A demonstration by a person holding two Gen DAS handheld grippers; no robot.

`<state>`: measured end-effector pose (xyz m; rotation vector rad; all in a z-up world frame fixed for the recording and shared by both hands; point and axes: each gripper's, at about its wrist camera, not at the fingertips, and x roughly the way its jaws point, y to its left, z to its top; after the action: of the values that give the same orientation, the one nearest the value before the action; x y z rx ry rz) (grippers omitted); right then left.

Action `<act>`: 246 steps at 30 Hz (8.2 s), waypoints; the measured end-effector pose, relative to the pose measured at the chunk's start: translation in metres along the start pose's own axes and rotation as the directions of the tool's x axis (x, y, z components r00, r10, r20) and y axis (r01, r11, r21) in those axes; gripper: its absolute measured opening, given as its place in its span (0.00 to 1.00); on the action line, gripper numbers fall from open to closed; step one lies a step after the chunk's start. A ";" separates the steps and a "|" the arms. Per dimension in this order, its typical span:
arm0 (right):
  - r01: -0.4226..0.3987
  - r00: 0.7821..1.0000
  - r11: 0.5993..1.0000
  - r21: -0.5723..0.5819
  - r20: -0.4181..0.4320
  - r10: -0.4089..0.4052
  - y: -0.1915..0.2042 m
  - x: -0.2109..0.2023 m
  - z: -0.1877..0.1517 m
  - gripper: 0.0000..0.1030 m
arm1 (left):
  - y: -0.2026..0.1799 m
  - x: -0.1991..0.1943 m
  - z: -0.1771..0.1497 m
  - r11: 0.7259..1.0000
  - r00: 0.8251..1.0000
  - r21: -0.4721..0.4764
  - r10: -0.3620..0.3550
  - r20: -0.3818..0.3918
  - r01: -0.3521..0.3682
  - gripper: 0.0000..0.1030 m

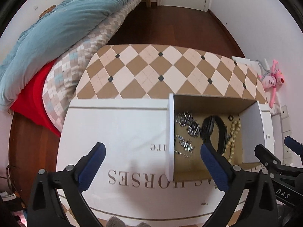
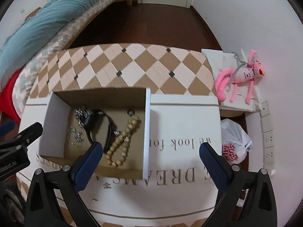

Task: Organize jewelry
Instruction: 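Carry both black rings into the box while both tools open, then lift both open tools up out of the box, then lower both open tools toward the small gold charms on the mat, then grasp a small gold charm with the left tool while the right tool grasps another, then carry both gold charms into the box while both tools open, then lift both open tools up away from the box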

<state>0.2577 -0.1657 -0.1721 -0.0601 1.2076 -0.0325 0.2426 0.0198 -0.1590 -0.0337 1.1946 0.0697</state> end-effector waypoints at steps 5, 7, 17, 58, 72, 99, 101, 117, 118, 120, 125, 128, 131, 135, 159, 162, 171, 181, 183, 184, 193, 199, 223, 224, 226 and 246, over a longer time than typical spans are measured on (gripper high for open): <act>0.006 1.000 1.000 0.021 0.011 -0.006 -0.004 -0.007 -0.009 1.00 | -0.003 -0.008 -0.009 1.000 1.000 -0.001 0.002 0.010 -0.002 1.00; 0.007 1.000 1.000 0.025 0.023 -0.008 -0.006 -0.014 -0.012 1.00 | -0.004 -0.013 -0.012 1.000 1.000 0.003 0.017 0.017 -0.017 1.00; 0.015 0.993 0.999 0.036 0.112 -0.019 -0.012 -0.064 -0.037 1.00 | -0.005 -0.060 -0.029 1.000 0.996 -0.004 0.023 0.090 -0.023 1.00; -0.109 0.992 0.977 0.185 -0.047 0.120 -0.047 -0.007 -0.144 0.46 | -0.063 -0.007 -0.126 0.991 0.997 0.115 -0.061 -0.048 0.066 0.92; -0.103 0.991 0.971 0.218 -0.060 0.118 -0.058 0.013 -0.141 0.42 | -0.091 0.029 -0.129 0.983 0.993 0.160 -0.073 -0.093 0.088 0.38; -0.200 0.980 0.980 0.017 0.011 0.200 0.044 0.025 -0.112 0.39 | 0.023 0.026 -0.125 1.000 0.999 -0.003 0.015 -0.050 -0.015 0.06; -0.182 0.983 0.983 -0.021 0.013 0.182 0.058 0.031 -0.110 0.39 | 0.030 0.027 -0.126 1.000 0.998 -0.017 0.015 -0.055 -0.016 0.06; -0.094 0.994 0.987 -0.132 0.043 0.100 0.082 0.040 -0.113 0.11 | 0.030 0.028 -0.125 1.000 0.998 -0.021 0.007 -0.069 -0.009 0.06; -0.095 0.994 0.987 -0.131 0.041 0.101 0.080 0.039 -0.115 0.11 | 0.027 0.027 -0.126 1.000 0.998 -0.018 0.004 -0.069 -0.005 0.06; -0.098 0.994 0.988 -0.120 0.032 0.102 0.074 0.037 -0.118 0.11 | 0.023 0.026 -0.127 1.000 0.998 -0.011 -0.003 -0.070 0.002 0.06; -0.108 0.994 0.993 -0.050 0.009 0.109 0.040 0.028 -0.142 0.11 | 0.001 0.020 -0.137 0.999 0.996 0.030 -0.031 -0.079 0.033 0.06; -0.148 0.989 0.989 0.028 0.000 0.148 0.014 0.024 -0.155 0.11 | -0.011 0.021 -0.145 0.998 0.995 0.048 -0.046 -0.090 0.050 0.06; -0.223 0.974 0.969 0.102 -0.004 0.225 -0.003 0.026 -0.156 0.11 | -0.022 0.020 -0.148 0.997 0.995 0.063 -0.049 -0.087 0.054 0.06; -0.245 0.970 0.958 0.147 0.022 0.244 -0.020 0.020 -0.155 0.36 | -0.027 0.018 -0.148 0.996 0.995 0.064 -0.054 -0.087 0.060 0.06; -0.041 0.997 0.995 -0.096 0.062 0.048 0.028 0.023 -0.152 0.12 | -0.021 0.023 -0.147 0.997 0.995 0.057 -0.054 -0.088 0.059 0.06; -0.057 0.997 0.996 -0.069 0.055 0.061 0.025 0.023 -0.150 0.12 | -0.019 0.023 -0.146 0.997 0.994 0.056 -0.056 -0.089 0.061 0.06; -0.116 0.990 0.993 0.008 0.075 0.115 0.012 0.007 -0.148 0.12 | -0.023 0.000 -0.131 0.993 0.995 0.069 -0.088 -0.047 0.091 0.06; -0.166 0.970 0.985 0.044 0.185 0.155 0.002 -0.047 -0.112 0.12 | -0.024 -0.039 -0.092 0.991 0.990 0.039 -0.130 0.045 0.128 0.06; -0.178 0.964 0.983 0.044 0.208 0.165 0.001 -0.058 -0.102 0.12 | -0.025 -0.046 -0.079 0.990 0.988 0.033 -0.138 0.065 0.136 0.06; -0.180 0.962 0.983 0.043 0.215 0.167 0.000 -0.062 -0.096 0.12 | -0.026 -0.048 -0.075 0.990 0.988 0.033 -0.138 0.071 0.136 0.06; -0.222 0.945 0.973 0.057 0.259 0.201 -0.004 -0.069 -0.035 0.12 | -0.038 -0.044 -0.022 0.989 0.986 0.053 -0.139 0.092 0.135 0.06; -0.265 0.947 0.962 0.071 0.209 0.245 -0.005 -0.039 -0.003 0.12 | -0.045 -0.022 0.007 0.988 0.990 0.080 -0.134 0.051 0.130 0.06; -0.285 0.958 0.953 0.101 0.059 0.280 -0.014 0.010 0.046 0.38 | -0.037 0.007 0.051 0.998 0.999 0.045 -0.031 -0.037 0.033 0.77; -0.291 0.956 0.951 0.109 0.061 0.286 -0.016 0.009 0.046 0.40 | -0.035 0.006 0.051 0.999 0.999 0.042 -0.029 -0.034 0.030 0.80; -0.259 0.965 0.959 0.111 0.068 0.253 -0.018 0.006 0.045 0.49 | -0.032 0.004 0.051 0.999 0.999 0.036 -0.026 -0.025 0.027 0.84; 0.064 0.996 0.997 0.040 0.062 -0.067 -0.020 -0.009 -0.002 1.00 | -0.023 0.001 0.009 1.000 0.999 0.000 -0.017 -0.033 0.017 1.00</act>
<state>0.2529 -0.1852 -0.1627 -0.0666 1.1415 -0.1104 0.2533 -0.0021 -0.1569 -0.0447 1.2267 0.0540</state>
